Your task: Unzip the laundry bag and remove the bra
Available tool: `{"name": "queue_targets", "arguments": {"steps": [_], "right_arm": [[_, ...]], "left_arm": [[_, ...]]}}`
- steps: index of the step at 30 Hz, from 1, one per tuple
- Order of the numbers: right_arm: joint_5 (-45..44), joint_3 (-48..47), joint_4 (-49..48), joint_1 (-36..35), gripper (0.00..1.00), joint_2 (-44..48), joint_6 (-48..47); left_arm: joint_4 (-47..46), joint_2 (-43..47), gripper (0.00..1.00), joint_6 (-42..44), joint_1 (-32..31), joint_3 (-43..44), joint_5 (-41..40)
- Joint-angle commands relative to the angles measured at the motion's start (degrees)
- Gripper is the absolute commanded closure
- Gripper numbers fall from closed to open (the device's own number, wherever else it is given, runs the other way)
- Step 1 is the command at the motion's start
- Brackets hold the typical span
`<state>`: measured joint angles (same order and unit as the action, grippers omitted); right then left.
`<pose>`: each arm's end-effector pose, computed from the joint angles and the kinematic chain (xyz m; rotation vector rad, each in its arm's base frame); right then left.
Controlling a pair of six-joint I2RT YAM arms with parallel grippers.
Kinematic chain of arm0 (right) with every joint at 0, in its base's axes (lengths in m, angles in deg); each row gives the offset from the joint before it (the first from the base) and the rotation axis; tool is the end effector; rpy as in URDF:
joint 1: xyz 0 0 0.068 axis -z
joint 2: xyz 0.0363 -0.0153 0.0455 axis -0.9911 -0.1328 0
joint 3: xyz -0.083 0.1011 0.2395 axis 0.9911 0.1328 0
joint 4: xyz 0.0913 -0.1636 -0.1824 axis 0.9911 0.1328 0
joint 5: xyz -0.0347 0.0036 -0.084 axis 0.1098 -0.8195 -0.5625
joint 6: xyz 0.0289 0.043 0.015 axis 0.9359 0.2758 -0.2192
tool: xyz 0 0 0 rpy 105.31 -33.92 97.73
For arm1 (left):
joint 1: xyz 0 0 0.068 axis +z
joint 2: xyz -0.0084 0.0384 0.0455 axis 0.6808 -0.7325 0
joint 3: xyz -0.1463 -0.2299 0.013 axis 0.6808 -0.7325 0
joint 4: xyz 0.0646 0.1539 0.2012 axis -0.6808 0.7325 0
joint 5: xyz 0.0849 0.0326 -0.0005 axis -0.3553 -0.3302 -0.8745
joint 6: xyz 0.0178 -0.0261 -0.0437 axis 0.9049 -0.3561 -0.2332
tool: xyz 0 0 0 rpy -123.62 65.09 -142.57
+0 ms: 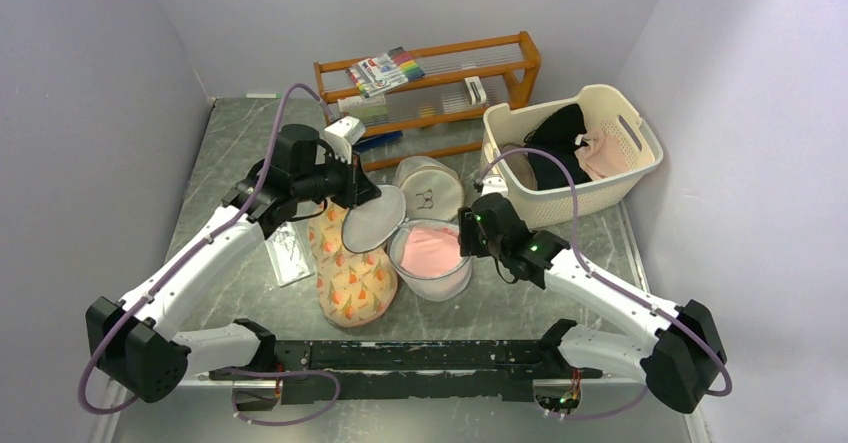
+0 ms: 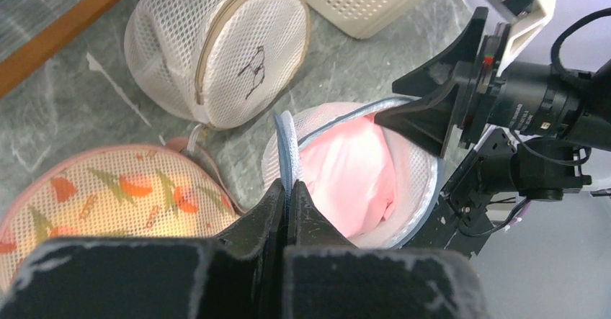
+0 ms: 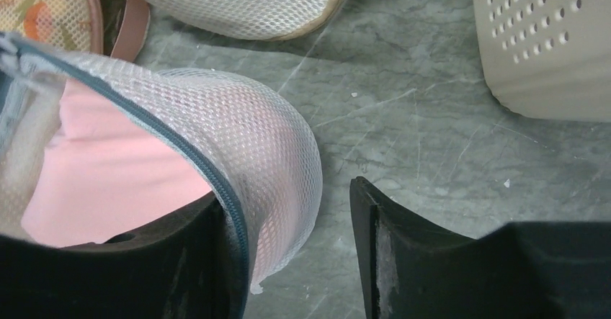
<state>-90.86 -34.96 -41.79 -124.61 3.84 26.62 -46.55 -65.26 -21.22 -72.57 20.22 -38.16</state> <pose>0.1706 0.1415 0.2373 -0.1805 2.3047 0.2846 0.2241 -0.1439 0.3437 0.5052 2.0739 -0.9016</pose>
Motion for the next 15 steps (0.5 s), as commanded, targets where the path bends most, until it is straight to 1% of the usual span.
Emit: {"name": "queue_targets", "arguments": {"steps": [1, 4, 9, 15], "right_arm": [[-1.9, 0.2, -2.1, 1.4, 0.49, -0.8, -0.5], [-2.3, 1.0, -3.0, 2.2, 0.51, 0.1, -0.5], [-2.1, 2.0, -4.7, 3.4, 0.51, 2.2, -1.5], [-2.9, 1.5, -6.7, 5.4, 0.52, -0.4, -3.8]], "left_arm": [[3.1, 0.5, 0.93, -0.1, 1.4, -0.2, -1.9], [3.7, 0.6, 0.92, 0.5, 2.3, -1.0, -3.2], [4.0, -2.1, 0.93, 1.4, 3.3, -1.6, -4.1], [2.1, -4.7, 0.93, 1.3, 4.1, -3.5, -2.7]]}}
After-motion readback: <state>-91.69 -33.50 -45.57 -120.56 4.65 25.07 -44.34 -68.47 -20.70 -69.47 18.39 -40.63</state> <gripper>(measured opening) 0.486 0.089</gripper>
